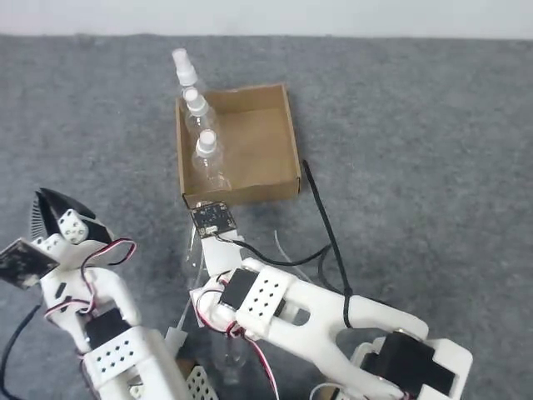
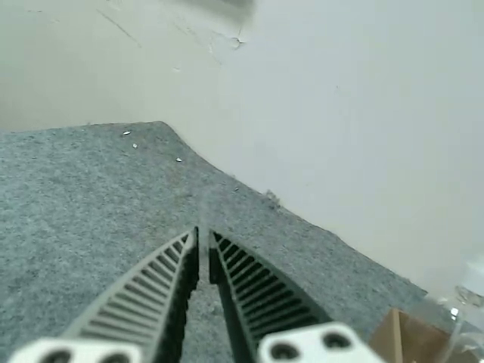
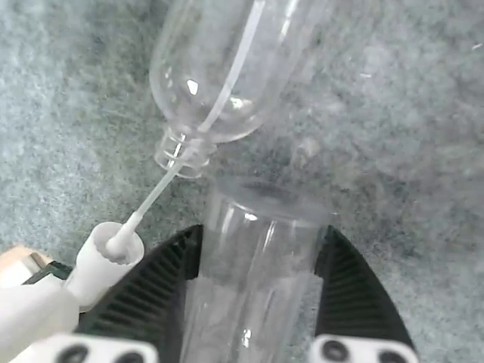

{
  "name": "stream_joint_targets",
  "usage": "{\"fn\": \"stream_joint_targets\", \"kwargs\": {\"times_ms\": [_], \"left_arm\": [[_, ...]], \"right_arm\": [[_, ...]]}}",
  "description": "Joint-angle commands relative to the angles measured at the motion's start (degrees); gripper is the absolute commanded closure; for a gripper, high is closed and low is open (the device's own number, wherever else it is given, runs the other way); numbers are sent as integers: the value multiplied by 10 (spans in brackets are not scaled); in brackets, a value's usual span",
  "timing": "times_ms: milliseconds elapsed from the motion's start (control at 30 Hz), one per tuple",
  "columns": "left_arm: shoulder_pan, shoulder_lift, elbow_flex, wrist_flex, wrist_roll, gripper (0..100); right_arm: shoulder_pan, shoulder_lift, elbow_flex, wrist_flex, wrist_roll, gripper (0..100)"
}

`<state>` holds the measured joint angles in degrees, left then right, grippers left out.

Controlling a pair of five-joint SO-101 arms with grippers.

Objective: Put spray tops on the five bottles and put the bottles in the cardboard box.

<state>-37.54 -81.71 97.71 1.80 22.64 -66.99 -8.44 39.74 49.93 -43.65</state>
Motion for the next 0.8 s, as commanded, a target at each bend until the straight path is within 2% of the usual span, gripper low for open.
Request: {"fn": "stream_joint_targets", "kwargs": {"times_ms": [0,133,367,767], "left_arm": [[0,-5,-7,-3,-4,987],[0,-5,-7,-3,-4,987],[-1,-5,-7,-3,-4,987],[-1,-5,-7,-3,-4,987]], "right_arm": [[13,-35,-4,-6,7,928],[53,-39,-11,4,10,932],[92,-39,-72,86,7,932],[193,-40,-92,100,6,936]]}}
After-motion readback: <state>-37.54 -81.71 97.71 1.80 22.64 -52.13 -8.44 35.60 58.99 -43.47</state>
